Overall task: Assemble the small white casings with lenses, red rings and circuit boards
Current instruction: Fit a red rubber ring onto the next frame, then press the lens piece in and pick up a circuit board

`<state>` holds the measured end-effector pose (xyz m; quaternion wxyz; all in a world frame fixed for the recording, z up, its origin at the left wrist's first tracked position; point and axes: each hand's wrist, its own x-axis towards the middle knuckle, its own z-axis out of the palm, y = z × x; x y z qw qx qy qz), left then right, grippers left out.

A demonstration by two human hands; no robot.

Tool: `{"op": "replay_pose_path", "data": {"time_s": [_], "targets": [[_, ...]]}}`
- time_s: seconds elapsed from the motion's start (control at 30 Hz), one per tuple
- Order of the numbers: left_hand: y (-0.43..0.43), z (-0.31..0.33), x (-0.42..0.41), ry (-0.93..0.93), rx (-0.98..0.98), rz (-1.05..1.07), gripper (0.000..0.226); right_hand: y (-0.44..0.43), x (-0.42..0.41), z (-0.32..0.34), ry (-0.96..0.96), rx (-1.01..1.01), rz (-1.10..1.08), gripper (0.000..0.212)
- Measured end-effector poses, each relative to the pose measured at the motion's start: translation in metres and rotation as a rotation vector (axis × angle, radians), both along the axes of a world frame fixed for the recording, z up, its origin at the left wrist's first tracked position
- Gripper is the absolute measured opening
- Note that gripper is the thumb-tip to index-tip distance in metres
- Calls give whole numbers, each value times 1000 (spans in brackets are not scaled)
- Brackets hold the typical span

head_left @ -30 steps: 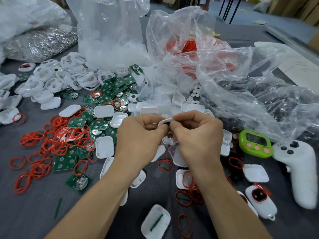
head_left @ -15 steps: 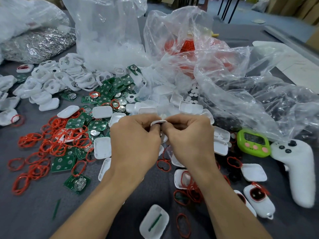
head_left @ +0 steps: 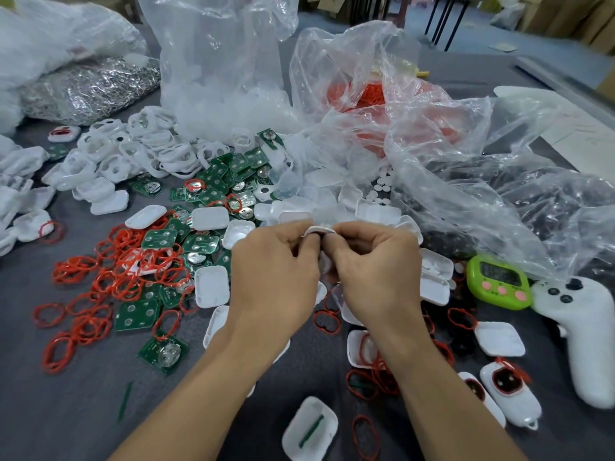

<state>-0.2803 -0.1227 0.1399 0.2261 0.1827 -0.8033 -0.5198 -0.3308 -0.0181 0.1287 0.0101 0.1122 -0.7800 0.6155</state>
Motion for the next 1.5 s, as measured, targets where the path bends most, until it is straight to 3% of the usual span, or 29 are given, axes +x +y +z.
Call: {"op": "replay_pose_path", "data": {"time_s": [0.17,0.3,0.4,0.5,0.57,0.67,0.8,0.97,1.1,1.17,1.33,1.5], "targets": [[-2,-5,-1,-7,117,-133,31,5,-1,-3,-14,21,-82,9],[-4,-5,-3,19,127,-80,36,4,2,-1,19,35,-55,10],[-8,-6,-3,41,164,-20,33,2,5,2,-21,-74,64,7],[-15,-5,-2,45,326,-102,23,0,6,5,-44,-163,119,13],[-17,-5,-3,37,414,-159,29,0,5,5,-5,-68,98,18],[-26,-4,-7,24,419,-2,34,3,-3,10,115,157,-12,15],[-46,0,-13,83,882,163,24,-7,-28,33,230,366,-65,20],[-56,3,-16,77,1055,99,19,-56,-85,51,234,747,179,30],[-67,2,-15,84,1086,103,30,-81,-108,40,191,1014,406,31],[-70,1,-15,107,1086,123,34,-80,-109,35,208,1019,370,31],[-70,3,-13,118,1056,134,20,-55,-96,42,294,749,115,33],[-52,8,-11,56,1016,-21,22,-8,-78,38,167,874,29,32]]}}
